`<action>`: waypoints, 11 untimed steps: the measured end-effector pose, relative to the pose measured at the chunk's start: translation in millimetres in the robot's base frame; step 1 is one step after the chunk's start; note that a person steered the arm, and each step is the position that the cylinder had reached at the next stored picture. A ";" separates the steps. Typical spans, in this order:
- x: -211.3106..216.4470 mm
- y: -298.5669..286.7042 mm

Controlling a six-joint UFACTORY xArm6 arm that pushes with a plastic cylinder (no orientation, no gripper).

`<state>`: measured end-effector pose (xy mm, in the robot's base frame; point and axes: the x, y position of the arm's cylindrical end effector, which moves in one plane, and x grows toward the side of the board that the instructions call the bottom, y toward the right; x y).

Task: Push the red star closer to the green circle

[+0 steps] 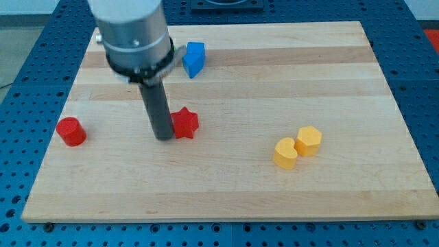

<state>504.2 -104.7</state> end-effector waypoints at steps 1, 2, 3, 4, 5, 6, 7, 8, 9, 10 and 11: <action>14.2 31.0; -5.7 46.9; -48.5 14.7; -76.0 -1.7; -56.6 -1.6; -68.9 -10.7; -103.5 -18.7; -101.1 -23.8; -78.4 -13.0; -81.6 -2.2; -98.7 -18.5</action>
